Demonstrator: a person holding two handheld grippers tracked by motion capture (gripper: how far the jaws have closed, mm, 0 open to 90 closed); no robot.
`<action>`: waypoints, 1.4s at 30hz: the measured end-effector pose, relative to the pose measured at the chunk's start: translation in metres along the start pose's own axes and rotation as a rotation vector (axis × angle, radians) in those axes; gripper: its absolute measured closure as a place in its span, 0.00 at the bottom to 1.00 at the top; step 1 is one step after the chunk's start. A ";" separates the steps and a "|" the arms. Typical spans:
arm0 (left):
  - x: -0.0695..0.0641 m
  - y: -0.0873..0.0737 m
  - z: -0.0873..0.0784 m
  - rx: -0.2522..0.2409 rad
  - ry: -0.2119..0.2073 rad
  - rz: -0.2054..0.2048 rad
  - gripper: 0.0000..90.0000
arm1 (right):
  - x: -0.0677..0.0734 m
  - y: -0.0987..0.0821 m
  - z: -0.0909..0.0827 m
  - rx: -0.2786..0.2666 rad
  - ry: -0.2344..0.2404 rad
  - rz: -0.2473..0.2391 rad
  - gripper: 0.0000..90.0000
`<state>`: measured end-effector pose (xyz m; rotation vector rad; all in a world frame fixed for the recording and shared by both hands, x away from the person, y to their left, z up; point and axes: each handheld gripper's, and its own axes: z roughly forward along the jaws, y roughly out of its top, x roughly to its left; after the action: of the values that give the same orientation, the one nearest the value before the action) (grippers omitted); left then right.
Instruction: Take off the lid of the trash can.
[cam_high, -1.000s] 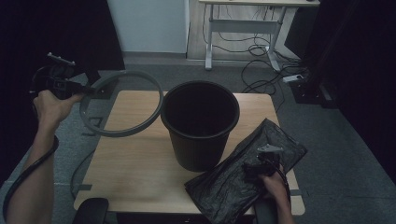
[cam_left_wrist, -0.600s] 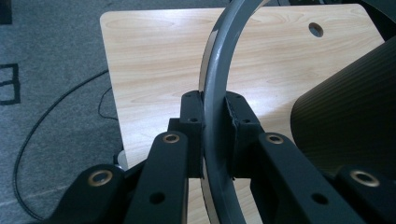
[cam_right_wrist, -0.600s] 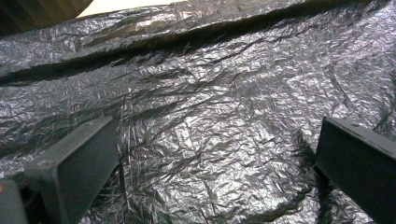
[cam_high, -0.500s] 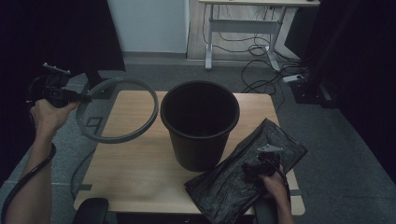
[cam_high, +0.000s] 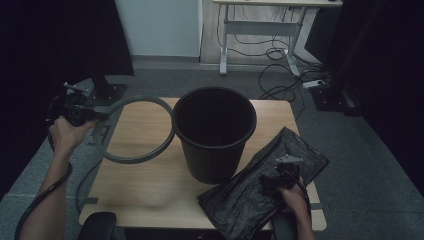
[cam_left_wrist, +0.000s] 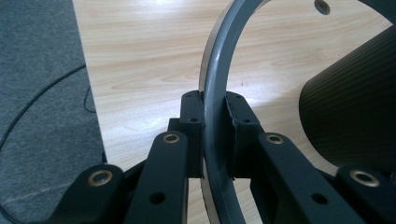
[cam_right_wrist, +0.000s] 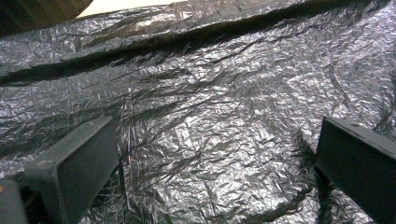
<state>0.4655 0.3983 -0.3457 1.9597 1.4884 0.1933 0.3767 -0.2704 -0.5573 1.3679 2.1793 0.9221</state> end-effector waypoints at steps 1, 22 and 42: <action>0.000 -0.001 0.001 0.000 0.002 0.000 0.87 | 0.000 0.000 0.000 0.000 0.000 0.000 0.00; 0.003 -0.031 0.043 0.000 0.004 0.014 0.87 | 0.000 0.000 0.000 0.000 -0.001 0.001 0.00; 0.015 -0.061 0.083 0.011 -0.001 -0.018 0.87 | 0.000 0.000 0.000 0.000 -0.001 0.001 0.00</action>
<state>0.4616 0.3856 -0.4489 1.9539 1.5087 0.1761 0.3767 -0.2703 -0.5573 1.3696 2.1785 0.9217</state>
